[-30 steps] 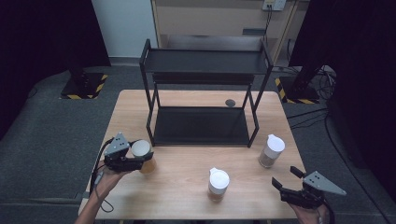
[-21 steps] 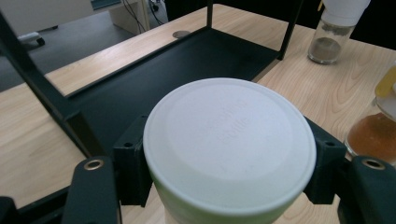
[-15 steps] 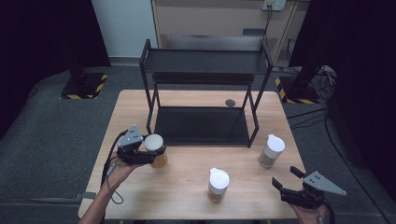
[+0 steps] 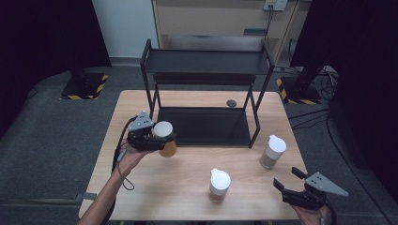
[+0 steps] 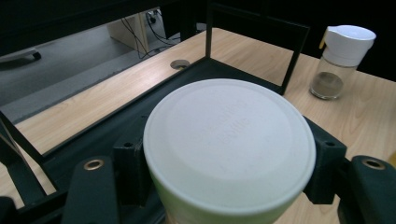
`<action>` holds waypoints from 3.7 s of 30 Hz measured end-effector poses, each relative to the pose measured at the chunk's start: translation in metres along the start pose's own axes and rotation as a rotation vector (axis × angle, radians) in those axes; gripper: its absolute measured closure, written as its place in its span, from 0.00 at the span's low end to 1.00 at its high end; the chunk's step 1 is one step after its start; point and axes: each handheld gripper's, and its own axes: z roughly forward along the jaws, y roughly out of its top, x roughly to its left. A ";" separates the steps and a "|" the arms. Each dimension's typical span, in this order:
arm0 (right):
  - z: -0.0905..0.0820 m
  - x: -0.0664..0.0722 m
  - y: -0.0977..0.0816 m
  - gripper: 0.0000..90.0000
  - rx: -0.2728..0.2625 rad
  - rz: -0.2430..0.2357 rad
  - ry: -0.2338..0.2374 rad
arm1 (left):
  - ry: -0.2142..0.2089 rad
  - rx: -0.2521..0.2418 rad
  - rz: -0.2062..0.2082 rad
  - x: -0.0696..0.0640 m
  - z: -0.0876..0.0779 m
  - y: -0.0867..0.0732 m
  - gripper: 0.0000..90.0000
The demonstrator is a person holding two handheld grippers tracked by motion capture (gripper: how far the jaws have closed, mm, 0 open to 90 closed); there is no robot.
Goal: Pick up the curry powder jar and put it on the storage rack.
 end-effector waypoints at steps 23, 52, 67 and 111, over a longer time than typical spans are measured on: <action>0.000 -0.002 -0.001 0.15 -0.003 0.009 0.011 | 0.182 0.000 -0.051 0.003 0.059 0.026 0.37; -0.002 -0.006 -0.003 0.15 -0.015 0.022 0.027 | 0.334 -0.007 -0.117 0.000 0.119 0.007 0.36; -0.002 -0.007 -0.003 0.16 -0.017 0.024 0.034 | 0.351 0.013 -0.141 0.000 0.131 -0.004 0.36; -0.002 -0.007 -0.002 0.16 -0.012 0.016 0.052 | 0.280 -0.090 -0.102 -0.010 0.100 0.009 0.11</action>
